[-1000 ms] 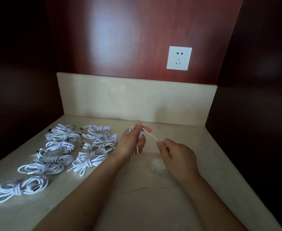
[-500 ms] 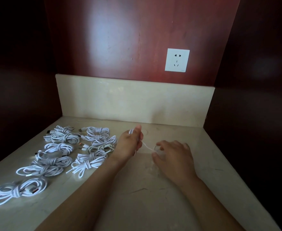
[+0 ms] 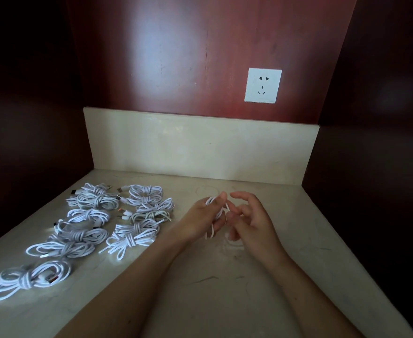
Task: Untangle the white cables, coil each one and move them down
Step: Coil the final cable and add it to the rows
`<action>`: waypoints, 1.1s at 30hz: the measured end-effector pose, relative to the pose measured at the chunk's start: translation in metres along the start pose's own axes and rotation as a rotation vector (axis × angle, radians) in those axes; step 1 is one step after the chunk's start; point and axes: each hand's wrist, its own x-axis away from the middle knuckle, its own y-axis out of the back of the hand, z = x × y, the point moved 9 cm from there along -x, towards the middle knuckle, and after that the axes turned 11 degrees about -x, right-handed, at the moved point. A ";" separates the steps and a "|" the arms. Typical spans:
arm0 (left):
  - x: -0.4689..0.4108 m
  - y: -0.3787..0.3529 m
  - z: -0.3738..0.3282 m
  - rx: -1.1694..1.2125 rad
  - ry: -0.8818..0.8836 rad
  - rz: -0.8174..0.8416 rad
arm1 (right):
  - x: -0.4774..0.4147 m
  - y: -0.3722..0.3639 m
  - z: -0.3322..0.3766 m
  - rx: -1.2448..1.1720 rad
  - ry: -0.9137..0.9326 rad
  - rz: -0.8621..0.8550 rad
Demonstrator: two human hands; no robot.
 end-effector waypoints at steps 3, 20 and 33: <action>-0.002 0.007 0.001 0.005 -0.008 -0.076 | -0.002 0.002 0.000 -0.019 0.006 -0.003; 0.016 -0.030 -0.017 0.037 -0.067 0.380 | -0.001 0.000 -0.017 -0.279 -0.287 0.134; 0.014 -0.037 0.002 -0.159 0.011 0.410 | 0.010 -0.015 -0.010 -0.316 -0.380 0.284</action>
